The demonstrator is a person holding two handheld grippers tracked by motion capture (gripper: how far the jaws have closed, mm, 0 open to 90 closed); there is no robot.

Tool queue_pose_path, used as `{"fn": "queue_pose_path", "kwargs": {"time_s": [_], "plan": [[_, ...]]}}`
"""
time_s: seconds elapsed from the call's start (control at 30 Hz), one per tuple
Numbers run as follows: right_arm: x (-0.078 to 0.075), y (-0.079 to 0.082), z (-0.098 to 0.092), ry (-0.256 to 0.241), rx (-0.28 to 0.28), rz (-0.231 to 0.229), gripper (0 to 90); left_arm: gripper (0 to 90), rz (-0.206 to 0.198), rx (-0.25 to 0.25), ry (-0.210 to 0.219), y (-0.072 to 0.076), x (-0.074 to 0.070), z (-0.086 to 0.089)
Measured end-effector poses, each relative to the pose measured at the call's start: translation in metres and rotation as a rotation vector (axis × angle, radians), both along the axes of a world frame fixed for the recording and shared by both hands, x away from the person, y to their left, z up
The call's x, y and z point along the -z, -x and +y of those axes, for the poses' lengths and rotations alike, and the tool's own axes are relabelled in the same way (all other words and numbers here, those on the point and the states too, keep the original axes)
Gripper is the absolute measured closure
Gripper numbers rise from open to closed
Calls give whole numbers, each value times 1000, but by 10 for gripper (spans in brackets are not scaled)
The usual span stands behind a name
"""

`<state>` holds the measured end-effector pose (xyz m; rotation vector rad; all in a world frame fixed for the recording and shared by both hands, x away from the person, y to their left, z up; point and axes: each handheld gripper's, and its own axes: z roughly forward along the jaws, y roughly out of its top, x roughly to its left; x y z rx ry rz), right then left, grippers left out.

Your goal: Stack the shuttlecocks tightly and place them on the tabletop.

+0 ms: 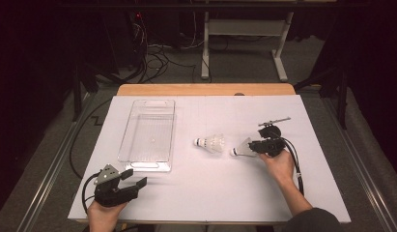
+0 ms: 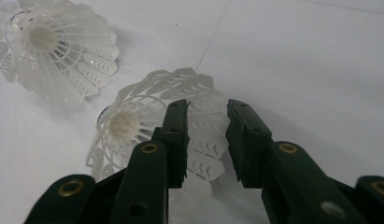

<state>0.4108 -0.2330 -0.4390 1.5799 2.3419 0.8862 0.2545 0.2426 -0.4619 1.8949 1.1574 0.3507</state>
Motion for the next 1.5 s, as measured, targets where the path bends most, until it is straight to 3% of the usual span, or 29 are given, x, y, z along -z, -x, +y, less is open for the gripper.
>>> {"fn": "queue_pose_path", "kwargs": {"time_s": [1.07, 1.5], "plan": [[-14, 18, -31, -20, 53, -61, 648, 350, 1, -4, 2, 0, 0, 0], [-24, 35, -33, -55, 13, -100, 649, 349, -1, -4, 4, 0, 0, 0]]}}
